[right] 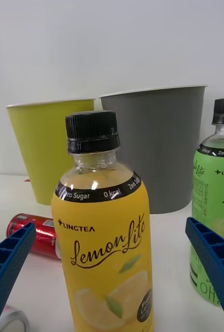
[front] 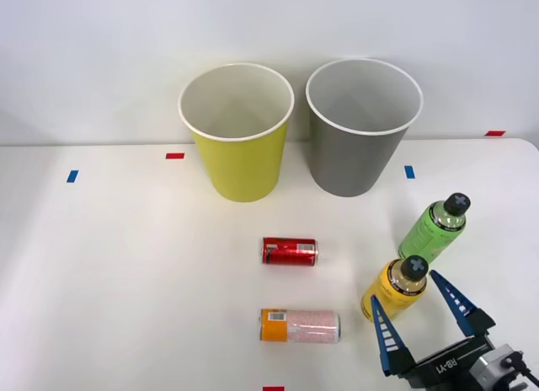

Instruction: Put cans in the gray bin, plastic bottles in the light green bin

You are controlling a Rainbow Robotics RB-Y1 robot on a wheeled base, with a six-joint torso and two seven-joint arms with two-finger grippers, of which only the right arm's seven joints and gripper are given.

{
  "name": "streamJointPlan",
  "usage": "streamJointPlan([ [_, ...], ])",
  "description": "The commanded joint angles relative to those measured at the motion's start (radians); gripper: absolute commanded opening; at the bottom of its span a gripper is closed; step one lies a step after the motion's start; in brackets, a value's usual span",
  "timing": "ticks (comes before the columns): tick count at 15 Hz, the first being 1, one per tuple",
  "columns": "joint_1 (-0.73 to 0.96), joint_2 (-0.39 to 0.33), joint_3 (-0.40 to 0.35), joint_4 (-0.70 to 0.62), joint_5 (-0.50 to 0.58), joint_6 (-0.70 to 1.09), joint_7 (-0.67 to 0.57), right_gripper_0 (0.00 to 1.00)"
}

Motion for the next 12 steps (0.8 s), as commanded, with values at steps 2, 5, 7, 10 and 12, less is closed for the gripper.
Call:
streamJointPlan([
  [2,-0.030,0.018,0.039,0.000,-0.056,0.007,0.019,1.00],
  [5,-0.052,0.030,0.040,0.000,-0.059,0.031,0.051,1.00],
  [7,-0.061,0.037,0.040,0.000,-0.064,0.036,0.066,1.00],
  [10,-0.089,0.052,0.040,0.028,-0.071,0.051,0.089,1.00],
  [12,-0.121,0.072,0.042,0.075,-0.070,0.051,0.098,1.00],
])
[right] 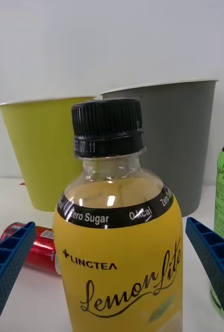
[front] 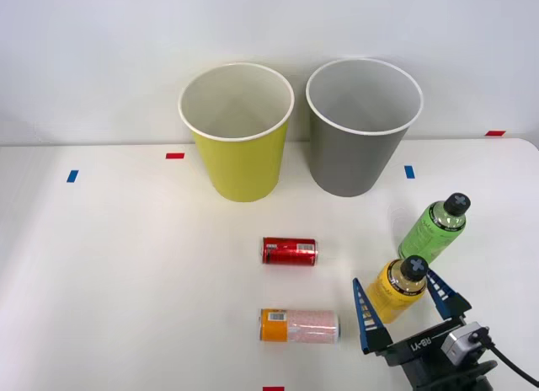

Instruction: Put cans in the gray bin, plastic bottles in the light green bin

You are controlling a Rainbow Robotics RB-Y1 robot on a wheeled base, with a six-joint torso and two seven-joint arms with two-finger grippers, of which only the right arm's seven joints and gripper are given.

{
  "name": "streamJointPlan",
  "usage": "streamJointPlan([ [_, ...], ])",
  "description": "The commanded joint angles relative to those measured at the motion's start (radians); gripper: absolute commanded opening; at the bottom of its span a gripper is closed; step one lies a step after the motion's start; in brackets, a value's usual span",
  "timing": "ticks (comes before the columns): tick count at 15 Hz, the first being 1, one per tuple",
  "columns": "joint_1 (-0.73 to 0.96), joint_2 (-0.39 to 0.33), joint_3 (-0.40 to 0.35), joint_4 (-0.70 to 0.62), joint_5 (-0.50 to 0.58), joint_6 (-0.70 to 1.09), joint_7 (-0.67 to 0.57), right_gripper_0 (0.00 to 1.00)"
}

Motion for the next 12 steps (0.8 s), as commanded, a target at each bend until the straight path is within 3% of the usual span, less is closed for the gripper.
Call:
streamJointPlan([
  [1,-0.045,0.029,0.000,0.055,-0.004,0.001,0.012,1.00],
  [2,-0.051,0.033,0.000,0.055,-0.007,0.001,0.015,1.00],
  [3,-0.053,0.035,0.001,0.055,-0.007,0.001,0.018,0.85],
  [5,-0.059,0.035,0.001,0.055,-0.013,0.001,0.019,0.11],
  [7,-0.065,0.035,0.001,0.055,-0.015,-0.001,0.021,0.03],
  [12,-0.065,0.035,-0.002,0.054,0.019,0.001,0.013,0.01],
])
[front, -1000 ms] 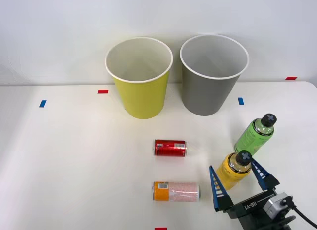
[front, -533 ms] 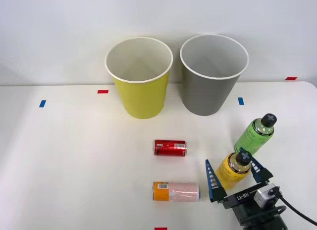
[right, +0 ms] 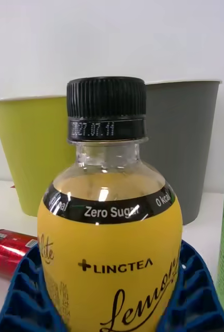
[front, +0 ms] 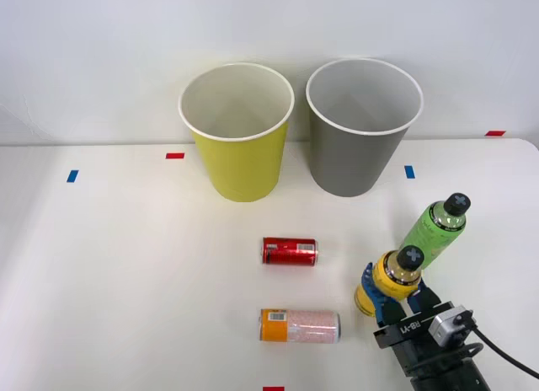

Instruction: Put cans in the gray bin, plastic bottles in the light green bin

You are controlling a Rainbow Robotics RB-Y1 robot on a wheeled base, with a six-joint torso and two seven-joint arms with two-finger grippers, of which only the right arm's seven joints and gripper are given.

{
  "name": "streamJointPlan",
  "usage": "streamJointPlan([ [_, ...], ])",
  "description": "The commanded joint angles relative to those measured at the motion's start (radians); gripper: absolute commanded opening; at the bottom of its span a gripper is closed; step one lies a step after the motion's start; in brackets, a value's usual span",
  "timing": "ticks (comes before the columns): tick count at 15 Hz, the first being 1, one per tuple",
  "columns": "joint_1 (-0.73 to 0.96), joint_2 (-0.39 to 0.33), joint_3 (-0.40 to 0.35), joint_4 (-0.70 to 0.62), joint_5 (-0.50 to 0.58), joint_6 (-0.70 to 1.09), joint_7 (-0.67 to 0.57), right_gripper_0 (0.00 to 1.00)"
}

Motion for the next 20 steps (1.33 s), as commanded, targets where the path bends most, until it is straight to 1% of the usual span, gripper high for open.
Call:
streamJointPlan([
  [1,0.004,-0.002,-0.005,-0.003,0.039,0.000,-0.009,0.01],
  [3,0.010,-0.016,-0.010,-0.042,0.052,0.017,-0.020,0.00],
  [4,0.024,-0.028,-0.024,-0.095,0.059,0.066,-0.021,0.00],
  [6,0.088,-0.054,-0.094,-0.265,0.080,0.238,-0.024,0.00],
  [8,0.153,-0.068,-0.159,-0.435,0.075,0.396,-0.035,0.00],
  [11,0.171,-0.077,-0.223,-0.604,0.060,0.575,-0.050,0.00],
  [13,0.134,-0.077,-0.234,-0.648,0.045,0.623,-0.064,0.00],
  [17,-0.010,-0.076,-0.228,-0.655,0.011,0.629,-0.102,0.00],
  [20,-0.166,-0.062,-0.228,-0.662,0.002,0.746,-0.194,0.00],
])
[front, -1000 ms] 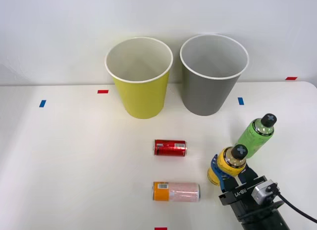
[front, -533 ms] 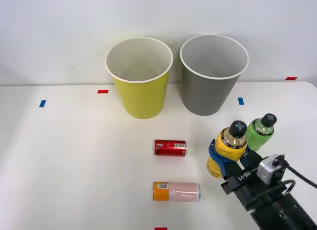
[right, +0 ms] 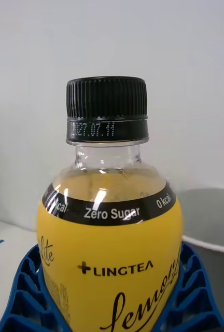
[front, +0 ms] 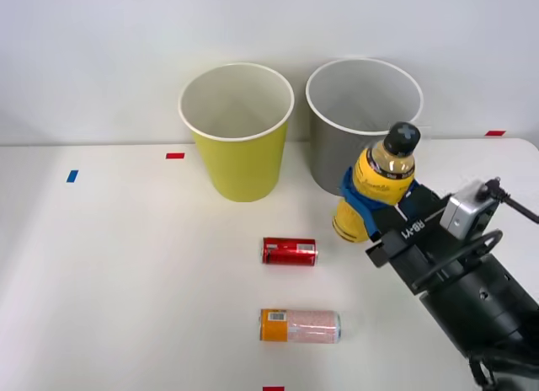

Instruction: Put cans in the gray bin, plastic bottles in the light green bin

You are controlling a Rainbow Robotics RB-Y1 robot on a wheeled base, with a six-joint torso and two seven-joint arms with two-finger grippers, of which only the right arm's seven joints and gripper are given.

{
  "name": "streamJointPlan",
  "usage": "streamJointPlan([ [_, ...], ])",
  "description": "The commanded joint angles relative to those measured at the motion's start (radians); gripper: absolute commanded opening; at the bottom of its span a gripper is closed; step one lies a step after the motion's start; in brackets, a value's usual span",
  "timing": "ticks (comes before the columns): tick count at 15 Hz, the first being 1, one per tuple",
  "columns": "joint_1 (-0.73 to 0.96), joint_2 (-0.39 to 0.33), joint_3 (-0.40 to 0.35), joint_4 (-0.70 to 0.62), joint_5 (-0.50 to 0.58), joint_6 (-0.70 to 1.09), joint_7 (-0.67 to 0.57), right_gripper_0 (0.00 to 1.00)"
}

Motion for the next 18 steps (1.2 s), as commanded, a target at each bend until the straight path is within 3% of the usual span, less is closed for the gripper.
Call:
streamJointPlan([
  [1,-0.175,0.025,0.001,-0.004,-0.010,0.117,-0.111,0.00],
  [7,-0.456,0.104,-0.005,0.019,-0.010,0.352,-0.210,0.00],
  [18,-0.959,0.369,0.063,0.665,0.068,0.318,-0.213,0.00],
])
